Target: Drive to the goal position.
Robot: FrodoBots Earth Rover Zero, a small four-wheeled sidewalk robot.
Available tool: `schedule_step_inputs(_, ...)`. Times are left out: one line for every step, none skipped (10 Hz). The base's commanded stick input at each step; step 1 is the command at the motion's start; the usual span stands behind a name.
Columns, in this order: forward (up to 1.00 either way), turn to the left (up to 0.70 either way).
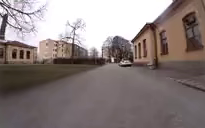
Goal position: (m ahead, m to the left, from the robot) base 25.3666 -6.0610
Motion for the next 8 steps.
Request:
schedule_step_inputs(1.0,0.0)
schedule_step_inputs(1.0,0.0)
schedule_step_inputs(1.0,0.0)
schedule_step_inputs(1.0,0.0)
schedule_step_inputs(1.0,0.0)
schedule_step_inputs(1.0,0.0)
schedule_step_inputs(1.0,0.0)
schedule_step_inputs(1.0,0.0)
